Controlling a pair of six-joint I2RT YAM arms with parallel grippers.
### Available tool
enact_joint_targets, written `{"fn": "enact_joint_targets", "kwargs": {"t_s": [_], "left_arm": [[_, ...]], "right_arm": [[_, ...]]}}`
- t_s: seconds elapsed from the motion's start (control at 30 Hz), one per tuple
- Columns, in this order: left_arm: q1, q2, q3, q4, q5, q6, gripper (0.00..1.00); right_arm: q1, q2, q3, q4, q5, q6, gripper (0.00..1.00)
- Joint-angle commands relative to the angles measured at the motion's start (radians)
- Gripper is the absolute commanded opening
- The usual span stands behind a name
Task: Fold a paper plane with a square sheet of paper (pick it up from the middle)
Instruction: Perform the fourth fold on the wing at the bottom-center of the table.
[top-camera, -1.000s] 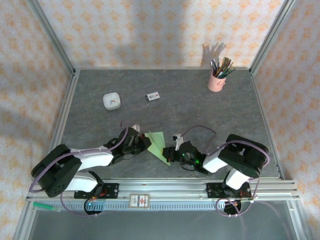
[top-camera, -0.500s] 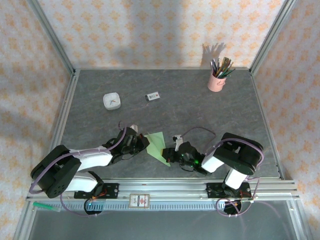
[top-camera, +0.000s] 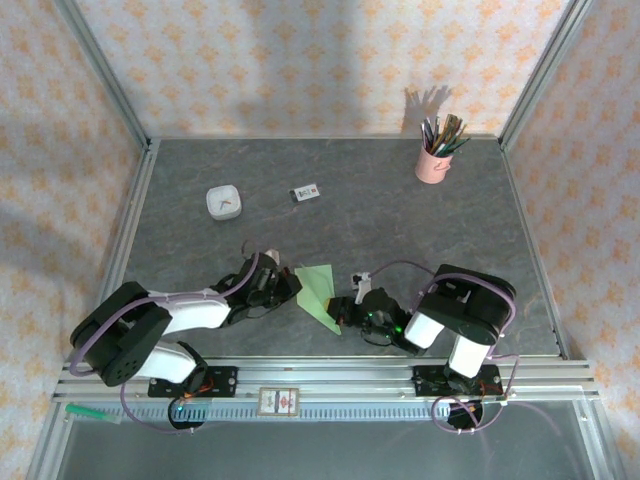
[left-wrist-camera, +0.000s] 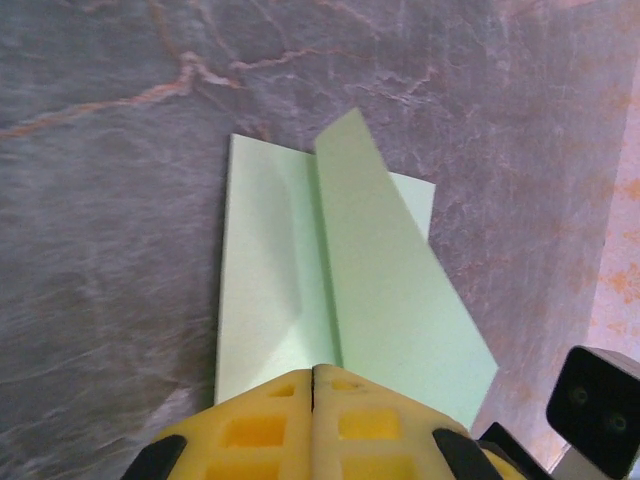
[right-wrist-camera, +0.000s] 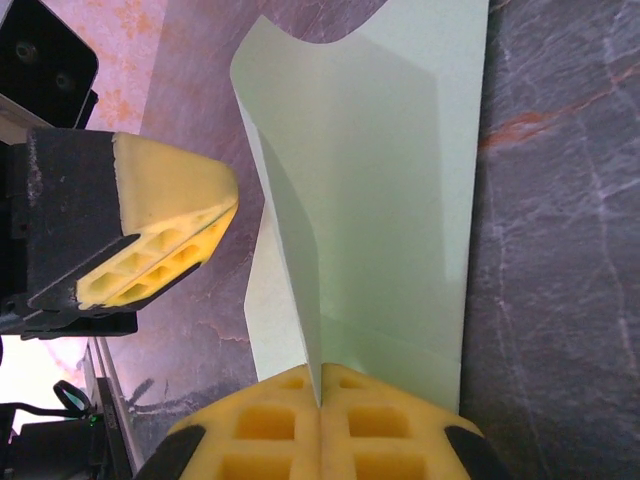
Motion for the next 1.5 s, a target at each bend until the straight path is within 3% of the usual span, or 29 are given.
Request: {"fn": "enact_joint_targets", "kwargs": {"t_s": [0.0,0.27,1.47], "left_arm": [[-0.012,0.036,0.050,0.023,0.009,0.033,0.02],[-0.036,0.136,0.119,0.049,0.043,0.050,0.02],[-0.060,0.228,0.187,0.043,0.077,0.077,0.03]], "right_arm": [[-0.004,0.014,-0.021,0.019,0.030,0.023,0.00],[-0.004,0.015,-0.031,0.014,0.046,0.040,0.00],[-0.005,0.008,-0.007,-0.055,0.055,0.038,0.12]]}}
